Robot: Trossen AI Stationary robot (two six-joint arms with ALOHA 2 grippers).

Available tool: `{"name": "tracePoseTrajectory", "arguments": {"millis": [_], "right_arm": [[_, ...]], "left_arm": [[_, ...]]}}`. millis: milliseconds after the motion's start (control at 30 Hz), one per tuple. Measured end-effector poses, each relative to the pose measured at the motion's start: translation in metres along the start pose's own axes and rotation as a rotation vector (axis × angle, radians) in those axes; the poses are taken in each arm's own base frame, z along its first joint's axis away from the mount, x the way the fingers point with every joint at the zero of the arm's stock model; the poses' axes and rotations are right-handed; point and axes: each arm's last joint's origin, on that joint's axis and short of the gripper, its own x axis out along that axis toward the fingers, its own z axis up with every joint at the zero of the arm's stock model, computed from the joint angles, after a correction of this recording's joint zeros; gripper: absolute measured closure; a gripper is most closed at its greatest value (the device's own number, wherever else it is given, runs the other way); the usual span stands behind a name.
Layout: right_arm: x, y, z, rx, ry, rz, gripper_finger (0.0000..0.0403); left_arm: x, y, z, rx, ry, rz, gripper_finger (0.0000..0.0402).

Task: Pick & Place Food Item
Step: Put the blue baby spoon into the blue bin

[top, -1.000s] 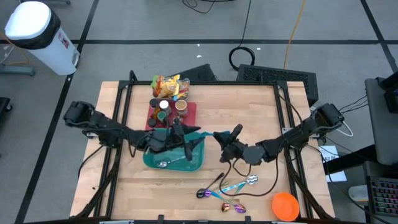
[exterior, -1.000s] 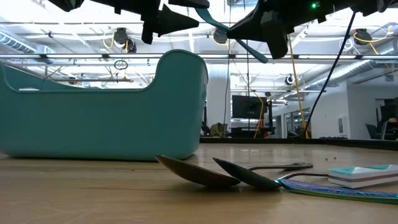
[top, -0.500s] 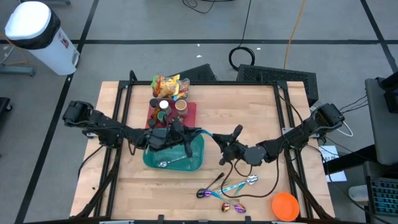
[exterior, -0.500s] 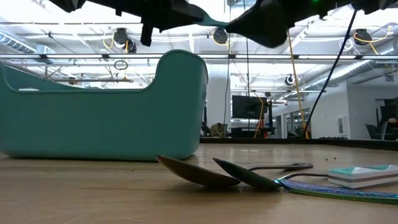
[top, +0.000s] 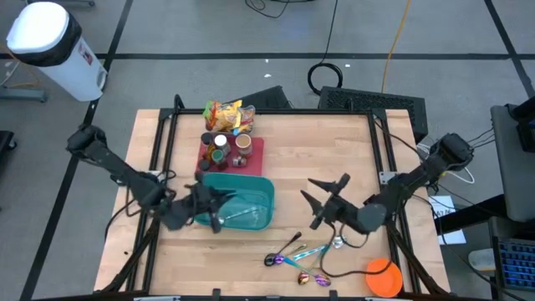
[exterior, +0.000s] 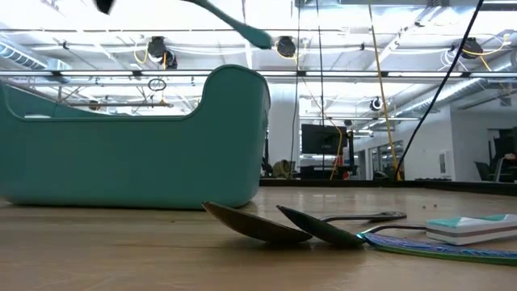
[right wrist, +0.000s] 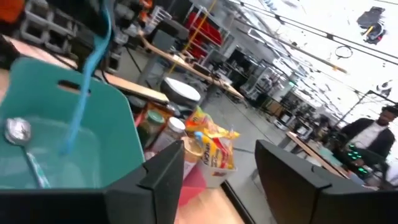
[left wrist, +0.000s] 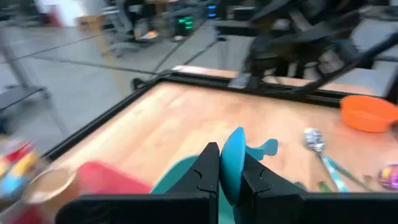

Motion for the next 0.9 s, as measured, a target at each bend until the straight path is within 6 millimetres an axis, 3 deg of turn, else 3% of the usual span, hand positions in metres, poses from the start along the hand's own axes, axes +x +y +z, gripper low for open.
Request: {"name": "tracePoseTrajectory", "arguments": {"millis": [300,533,667,900], "right_arm": [[-0.009,-0.006,0.007,0.049,-0.027,0.022,0.0213],[-0.009,-0.006,0.007,0.063,-0.026,0.02,0.0215],[-0.009,-0.006,0.007,0.07,-0.026,0.021,0.0213],[-0.009,-0.006,0.006,0.074,-0.025,0.021,0.0214]], "left_arm": [[-0.033,0.009,-0.066,-0.067,-0.017,0.162,0.0391],[-0.024,0.029,-0.109,-0.2,-0.007,0.183,0.0391],[-0.015,0.04,-0.125,-0.317,0.018,0.153,0.0385],[-0.001,0.049,-0.127,-0.402,0.07,0.122,0.0337]]}}
